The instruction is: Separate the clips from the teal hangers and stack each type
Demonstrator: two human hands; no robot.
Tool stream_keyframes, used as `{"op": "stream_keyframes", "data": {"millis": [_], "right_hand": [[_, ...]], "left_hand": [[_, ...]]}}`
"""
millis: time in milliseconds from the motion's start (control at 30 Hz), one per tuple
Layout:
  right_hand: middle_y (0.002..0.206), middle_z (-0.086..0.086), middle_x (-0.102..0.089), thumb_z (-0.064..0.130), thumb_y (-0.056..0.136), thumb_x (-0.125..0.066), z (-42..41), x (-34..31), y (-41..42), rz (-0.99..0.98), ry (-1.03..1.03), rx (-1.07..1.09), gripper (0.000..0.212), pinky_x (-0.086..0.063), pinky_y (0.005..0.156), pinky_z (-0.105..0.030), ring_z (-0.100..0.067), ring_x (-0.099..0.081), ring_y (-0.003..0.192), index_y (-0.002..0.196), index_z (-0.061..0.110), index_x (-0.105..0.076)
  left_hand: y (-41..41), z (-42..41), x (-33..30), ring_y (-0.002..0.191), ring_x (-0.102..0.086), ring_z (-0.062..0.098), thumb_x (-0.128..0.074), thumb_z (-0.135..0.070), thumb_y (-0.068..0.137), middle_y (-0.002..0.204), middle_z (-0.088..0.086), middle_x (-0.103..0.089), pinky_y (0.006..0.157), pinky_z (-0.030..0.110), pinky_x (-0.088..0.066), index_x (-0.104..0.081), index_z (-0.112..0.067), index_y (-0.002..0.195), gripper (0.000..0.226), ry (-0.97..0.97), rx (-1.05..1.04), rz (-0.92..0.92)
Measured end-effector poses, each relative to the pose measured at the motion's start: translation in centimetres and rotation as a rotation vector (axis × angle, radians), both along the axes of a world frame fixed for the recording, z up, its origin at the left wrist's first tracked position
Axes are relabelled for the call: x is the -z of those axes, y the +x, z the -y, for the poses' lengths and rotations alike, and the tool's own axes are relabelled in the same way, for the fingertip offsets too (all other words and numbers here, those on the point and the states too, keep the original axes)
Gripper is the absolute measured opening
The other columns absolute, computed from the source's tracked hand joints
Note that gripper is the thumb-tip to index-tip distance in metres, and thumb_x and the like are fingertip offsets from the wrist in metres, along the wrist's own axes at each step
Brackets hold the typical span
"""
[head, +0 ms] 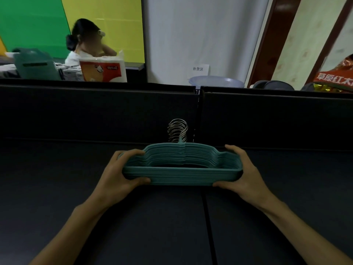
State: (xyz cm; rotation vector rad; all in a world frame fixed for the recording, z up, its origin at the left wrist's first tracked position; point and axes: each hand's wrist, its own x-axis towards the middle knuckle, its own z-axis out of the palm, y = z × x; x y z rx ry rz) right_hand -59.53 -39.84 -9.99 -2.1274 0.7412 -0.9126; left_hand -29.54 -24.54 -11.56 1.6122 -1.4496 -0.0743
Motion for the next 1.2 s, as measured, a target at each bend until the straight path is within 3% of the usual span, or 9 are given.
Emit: {"op": "stream_keyframes", "data": {"millis": [133, 267, 433, 533, 700, 867, 1000, 1200], "right_hand": [[0.114, 0.026, -0.057, 0.025, 0.054, -0.089, -0.2, 0.1, -0.6, -0.022, 0.026, 0.002, 0.110, -0.040, 0.086, -0.005, 0.006, -0.053, 0.108, 0.140, 0.044, -0.023], [0.121, 0.032, -0.046, 0.020, 0.063, -0.085, -0.4, 0.4, -1.2, -0.070, 0.024, 0.005, 0.109, -0.033, 0.085, 0.002, 0.017, -0.044, 0.113, 0.141, 0.048, -0.015], [0.128, 0.033, -0.038, 0.012, 0.076, -0.076, -0.2, 1.2, -0.9, -0.132, 0.006, -0.001, 0.108, -0.033, 0.088, 0.002, 0.016, -0.041, 0.117, 0.137, 0.058, 0.000], [0.127, 0.034, -0.039, 0.010, 0.076, -0.075, 0.1, 1.1, -0.8, -0.133, 0.022, 0.001, 0.108, -0.032, 0.088, 0.002, 0.017, -0.041, 0.116, 0.137, 0.059, -0.001], [0.125, 0.032, -0.041, 0.011, 0.075, -0.076, 0.0, 0.9, -0.6, -0.129, 0.045, 0.013, 0.107, -0.034, 0.086, 0.001, 0.016, -0.042, 0.115, 0.141, 0.053, -0.003], [0.119, 0.049, -0.040, 0.025, 0.066, -0.082, -0.7, 0.3, -0.8, -0.113, 0.052, 0.016, 0.108, -0.033, 0.085, 0.002, 0.019, -0.040, 0.115, 0.144, 0.045, -0.010], [0.120, 0.045, -0.043, 0.023, 0.070, -0.077, -0.9, 0.3, -0.8, -0.069, 0.043, 0.022, 0.094, -0.035, 0.086, 0.000, 0.014, -0.044, 0.116, 0.142, 0.042, -0.020], [0.117, 0.040, -0.048, 0.013, 0.073, -0.077, -0.7, 0.4, -0.7, -0.061, 0.040, 0.040, 0.092, -0.035, 0.083, 0.001, 0.017, -0.044, 0.113, 0.138, 0.046, -0.022]], "left_hand": [[0.1, -0.4, 0.0, 0.108, -0.044, -0.007, -0.087, -0.028, 0.057, 0.120, -0.012, -0.045, 0.084, 0.008, -0.036, -0.044, -0.055, 0.118, 0.079, 0.048, 0.028, 0.031], [0.3, -0.8, 0.3, 0.116, -0.042, -0.006, -0.086, -0.024, 0.059, 0.128, -0.008, -0.047, 0.091, 0.006, -0.033, -0.043, -0.053, 0.123, 0.083, 0.030, 0.017, 0.068], [0.1, -0.8, 0.4, 0.111, -0.046, -0.004, -0.088, -0.018, 0.057, 0.124, -0.010, -0.050, 0.085, 0.008, -0.037, -0.039, -0.060, 0.117, 0.088, 0.004, -0.029, 0.078], [0.2, -0.7, 0.3, 0.102, -0.052, -0.001, -0.088, -0.019, 0.056, 0.117, -0.008, -0.052, 0.079, 0.012, -0.042, -0.039, -0.060, 0.113, 0.086, -0.015, -0.044, 0.084], [0.2, -0.7, 0.2, 0.104, -0.051, -0.001, -0.087, -0.025, 0.057, 0.117, -0.010, -0.050, 0.083, 0.017, -0.045, -0.038, -0.057, 0.115, 0.082, 0.010, -0.002, 0.052], [0.0, -1.4, -0.2, 0.105, -0.055, -0.001, -0.082, -0.040, 0.056, 0.118, -0.016, -0.053, 0.083, 0.019, -0.047, -0.043, -0.049, 0.118, 0.074, 0.052, 0.059, -0.067], [-0.3, -1.3, -0.6, 0.097, -0.060, -0.004, -0.079, -0.034, 0.058, 0.110, -0.021, -0.061, 0.078, 0.013, -0.050, -0.048, -0.045, 0.115, 0.066, 0.038, 0.073, -0.137], [0.2, -0.3, -0.7, 0.097, -0.060, -0.002, -0.082, -0.020, 0.065, 0.113, -0.015, -0.060, 0.079, 0.020, -0.054, -0.048, -0.042, 0.114, 0.064, 0.046, 0.065, -0.126]]}}
